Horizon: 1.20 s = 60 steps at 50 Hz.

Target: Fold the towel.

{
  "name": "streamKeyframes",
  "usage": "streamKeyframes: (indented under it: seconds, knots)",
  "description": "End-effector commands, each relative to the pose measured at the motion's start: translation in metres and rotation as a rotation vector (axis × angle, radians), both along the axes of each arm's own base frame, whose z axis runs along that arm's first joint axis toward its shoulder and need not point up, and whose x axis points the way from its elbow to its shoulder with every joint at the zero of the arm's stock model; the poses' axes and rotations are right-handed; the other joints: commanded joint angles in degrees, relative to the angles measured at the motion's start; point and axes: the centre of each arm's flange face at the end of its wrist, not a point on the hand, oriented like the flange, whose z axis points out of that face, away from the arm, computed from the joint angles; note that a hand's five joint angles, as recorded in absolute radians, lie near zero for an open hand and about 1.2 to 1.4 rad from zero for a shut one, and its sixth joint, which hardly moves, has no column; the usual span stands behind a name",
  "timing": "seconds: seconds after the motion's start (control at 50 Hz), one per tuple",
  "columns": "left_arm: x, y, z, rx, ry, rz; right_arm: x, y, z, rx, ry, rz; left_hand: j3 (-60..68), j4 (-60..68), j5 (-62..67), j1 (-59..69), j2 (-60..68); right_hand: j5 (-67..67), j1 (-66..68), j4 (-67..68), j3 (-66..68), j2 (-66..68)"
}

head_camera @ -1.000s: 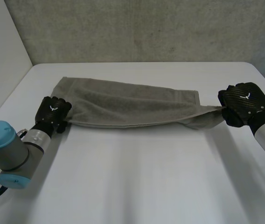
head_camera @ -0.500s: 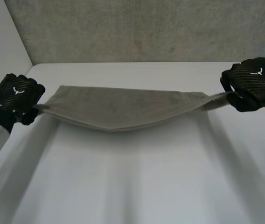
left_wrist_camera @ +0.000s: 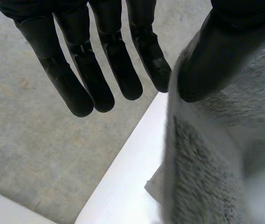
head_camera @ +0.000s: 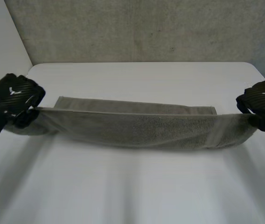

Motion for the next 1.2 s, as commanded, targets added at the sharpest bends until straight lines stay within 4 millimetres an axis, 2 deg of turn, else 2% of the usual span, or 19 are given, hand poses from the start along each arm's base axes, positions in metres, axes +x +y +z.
streamKeyframes:
  seconds: [0.02,0.04,0.08,0.1,0.12,0.14,0.18,0.34,0.46,0.78,1.02,1.04,1.06,1.08,1.1,1.12,1.14,1.16,1.2]
  knots:
    - [-0.036,-0.062,-0.043,-0.005,-0.074,-0.127,0.029,-0.053,-0.033,0.045,-0.011,0.004,1.04,2.13,1.56,2.55,2.24,2.16,3.87,3.19,3.03,3.16]
    - [-0.037,-0.062,-0.043,-0.005,-0.074,-0.128,0.030,-0.053,-0.033,0.045,-0.011,0.004,1.04,2.13,1.56,2.55,2.24,2.16,3.87,3.19,3.03,3.16]
    - [-0.043,-0.088,-0.058,-0.008,-0.123,-0.124,0.041,-0.072,-0.047,0.047,0.023,-0.027,1.04,2.13,1.56,2.55,2.24,2.16,3.87,3.19,3.03,3.16]
    - [-0.043,-0.088,-0.059,-0.008,-0.123,-0.124,0.041,-0.072,-0.047,0.047,0.023,-0.027,1.04,2.13,1.56,2.55,2.24,2.16,3.87,3.19,3.03,3.16]
    - [-0.048,-0.100,-0.067,-0.012,-0.148,-0.125,0.045,-0.080,-0.053,0.045,0.030,-0.039,1.04,2.13,1.56,2.55,2.24,2.16,3.87,3.19,3.03,3.16]
    - [-0.048,-0.100,-0.067,-0.012,-0.148,-0.125,0.048,-0.089,-0.059,0.030,0.027,-0.053,1.04,2.13,1.56,2.55,2.24,2.16,3.87,3.19,3.03,3.16]
    - [-0.063,-0.119,-0.085,-0.011,-0.186,-0.138,0.052,-0.098,-0.066,0.018,0.010,-0.067,1.04,2.13,1.56,2.55,2.24,2.16,3.87,3.19,3.03,3.16]
    - [-0.076,-0.147,-0.109,-0.014,-0.228,-0.120,0.073,-0.125,-0.081,-0.072,-0.080,-0.099,1.04,2.13,1.56,2.55,2.24,2.16,3.87,3.19,3.03,3.16]
    - [-0.081,-0.161,-0.107,-0.057,-0.228,-0.076,0.074,-0.143,-0.086,-0.149,-0.081,-0.156,1.04,2.13,1.56,2.55,2.24,2.16,3.87,3.19,3.03,3.16]
    - [-0.084,-0.193,-0.094,-0.138,-0.127,0.033,0.081,-0.161,-0.097,-0.184,-0.122,-0.168,1.04,2.13,1.56,2.55,2.24,2.16,3.87,3.19,3.03,3.16]
    - [-0.096,-0.189,-0.108,-0.116,-0.115,0.008,0.090,-0.170,-0.109,-0.206,-0.103,-0.205,1.04,2.13,1.56,2.55,2.24,2.16,3.87,3.19,3.03,3.16]
    - [-0.097,-0.189,-0.109,-0.121,-0.113,0.011,0.090,-0.170,-0.110,-0.211,-0.095,-0.221,-18.09,-17.00,-17.57,-16.58,-16.89,2.16,3.87,3.19,3.03,3.16]
    - [-0.097,-0.189,-0.109,-0.121,-0.113,0.011,0.092,-0.169,-0.110,-0.215,-0.090,-0.236,-18.28,-17.19,-17.76,-16.77,-17.08,0.88,2.59,1.92,1.76,1.88]
    - [-0.097,-0.189,-0.108,-0.128,-0.111,0.019,0.092,-0.169,-0.110,-0.215,-0.090,-0.236,-44.59,-43.50,-44.07,-43.08,-43.40,0.87,2.58,1.91,1.74,1.87]
    - [-0.099,-0.189,-0.107,-0.136,-0.110,0.029,0.093,-0.168,-0.110,-0.223,-0.083,-0.254,-68.50,-67.41,-67.98,-66.99,-67.31,-25.61,-23.90,-24.57,-24.73,-24.61]
    - [-0.099,-0.189,-0.107,-0.137,-0.110,0.029,0.093,-0.168,-0.110,-0.223,-0.083,-0.254,-68.74,-67.65,-68.22,-67.23,-67.55,-25.87,-24.16,-24.83,-25.00,-24.87]
    - [-0.100,-0.189,-0.104,-0.148,-0.106,0.044,0.093,-0.168,-0.107,-0.234,-0.078,-0.272,-68.08,-66.99,-67.56,-66.57,-66.88,-59.85,-58.14,-58.81,-58.97,-58.85]
    - [-0.101,-0.190,-0.101,-0.157,-0.101,0.064,0.093,-0.167,-0.100,-0.250,-0.089,-0.288,-68.24,-67.15,-67.72,-66.73,-67.04,-67.84,-66.13,-66.81,-66.97,-66.84]
    - [-0.102,-0.188,-0.096,-0.163,-0.094,0.083,0.095,-0.164,-0.094,-0.255,-0.097,-0.287,-68.24,-67.15,-67.72,-66.73,-67.04,-67.84,-66.13,-66.81,-66.97,-66.84]
